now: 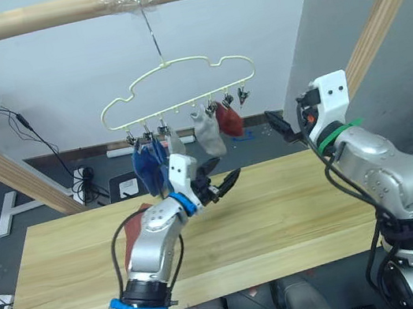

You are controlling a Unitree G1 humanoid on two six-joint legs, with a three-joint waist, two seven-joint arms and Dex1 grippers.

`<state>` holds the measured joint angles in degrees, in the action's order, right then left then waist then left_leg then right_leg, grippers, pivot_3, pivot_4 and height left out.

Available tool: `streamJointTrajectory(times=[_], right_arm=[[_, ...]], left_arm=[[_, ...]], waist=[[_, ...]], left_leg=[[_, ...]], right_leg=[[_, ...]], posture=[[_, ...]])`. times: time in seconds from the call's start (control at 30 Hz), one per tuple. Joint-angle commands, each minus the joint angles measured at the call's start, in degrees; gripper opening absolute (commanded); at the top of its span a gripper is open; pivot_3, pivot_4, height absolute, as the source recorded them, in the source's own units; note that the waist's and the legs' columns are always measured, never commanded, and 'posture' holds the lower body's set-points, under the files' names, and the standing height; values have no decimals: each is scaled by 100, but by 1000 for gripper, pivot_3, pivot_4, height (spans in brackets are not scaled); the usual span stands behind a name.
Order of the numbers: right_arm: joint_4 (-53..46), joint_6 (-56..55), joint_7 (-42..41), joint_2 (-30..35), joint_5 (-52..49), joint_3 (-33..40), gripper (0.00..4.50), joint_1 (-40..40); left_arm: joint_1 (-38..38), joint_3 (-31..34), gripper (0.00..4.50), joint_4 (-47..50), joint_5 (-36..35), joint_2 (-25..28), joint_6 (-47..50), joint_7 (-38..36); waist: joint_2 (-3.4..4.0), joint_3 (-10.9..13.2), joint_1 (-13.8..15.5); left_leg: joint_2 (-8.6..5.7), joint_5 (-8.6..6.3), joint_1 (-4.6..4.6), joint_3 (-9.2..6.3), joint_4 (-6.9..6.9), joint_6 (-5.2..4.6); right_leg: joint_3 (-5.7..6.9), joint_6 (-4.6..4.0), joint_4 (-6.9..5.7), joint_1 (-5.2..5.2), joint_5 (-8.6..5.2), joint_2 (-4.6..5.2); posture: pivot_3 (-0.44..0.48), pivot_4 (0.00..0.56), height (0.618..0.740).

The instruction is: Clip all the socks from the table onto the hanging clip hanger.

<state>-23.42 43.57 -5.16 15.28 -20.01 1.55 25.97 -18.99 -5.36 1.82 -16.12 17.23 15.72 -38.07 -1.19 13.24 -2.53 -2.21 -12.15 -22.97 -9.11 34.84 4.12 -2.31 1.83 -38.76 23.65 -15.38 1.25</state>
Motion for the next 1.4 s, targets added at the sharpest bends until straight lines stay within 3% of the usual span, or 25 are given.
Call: streamJointTrajectory(times=[0.03, 0.07, 0.27, 0.4, 0.63, 0.73, 0.8, 1.4], right_arm=[[-366, -601, 332, -346, 488, -368, 4148, -131], [-380, -709, 463, -460, 710, -569, 3955, -173], [-2, -1270, 820, -1013, 1373, -986, 3955, -97], [321, -1512, 918, -1289, 1567, -956, 3121, 87], [608, -1673, 961, -1489, 1754, -849, 3121, 132], [697, -1721, 979, -1554, 1775, -816, 2503, 131], [767, -1709, 991, -1590, 1818, -818, 1837, 145], [1725, -2011, 954, -1938, 1867, -517, 1837, 679]], left_arm=[[-166, 333, 3343, 617, -333, 345, 195, -235], [-252, 455, 3343, 735, -436, 516, 289, -320], [-620, 832, 3343, 873, -765, 971, 581, -497], [-648, 871, 3343, 727, -717, 1093, 466, -593], [-660, 858, 3343, 788, -725, 1045, 445, -524], [-633, 842, 3343, 892, -739, 1031, 480, -490], [-616, 829, 3343, 926, -729, 1031, 479, -490], [-891, 796, 3343, 1635, -1272, 1131, 990, -720]], waist=[[0, 0, 5], [0, 0, 18], [0, 0, 71], [0, 0, 76], [0, 0, 80], [0, 0, 80], [0, 0, 80], [0, 1, 82]], left_leg=[[2, 0, 0, -1, 0, 1], [5, 1, -1, -3, 0, 2], [4, 2, -1, -3, 0, 3], [4, 2, -2, -4, 0, 4], [6, 2, -2, -6, -2, 4], [6, 2, -2, -6, -1, 3], [8, 2, -2, -6, -2, 3], [3, 2, 1, -5, 0, 3]], right_leg=[[0, 0, 0, 0, 0, 0], [0, 0, 0, 1, 0, 1], [-2, 0, 5, 0, 0, 6], [-1, 0, 7, 0, 0, 6], [0, -1, 7, 1, 1, 7], [0, -1, 5, 1, 1, 7], [0, -1, 5, 1, 1, 7], [0, -2, -4, 1, 1, 5]], posture=[[39, 200, 740], [39, 200, 740], [41, 201, 740], [44, 201, 740], [54, 203, 740], [60, 204, 740], [67, 204, 740], [83, 212, 740]])
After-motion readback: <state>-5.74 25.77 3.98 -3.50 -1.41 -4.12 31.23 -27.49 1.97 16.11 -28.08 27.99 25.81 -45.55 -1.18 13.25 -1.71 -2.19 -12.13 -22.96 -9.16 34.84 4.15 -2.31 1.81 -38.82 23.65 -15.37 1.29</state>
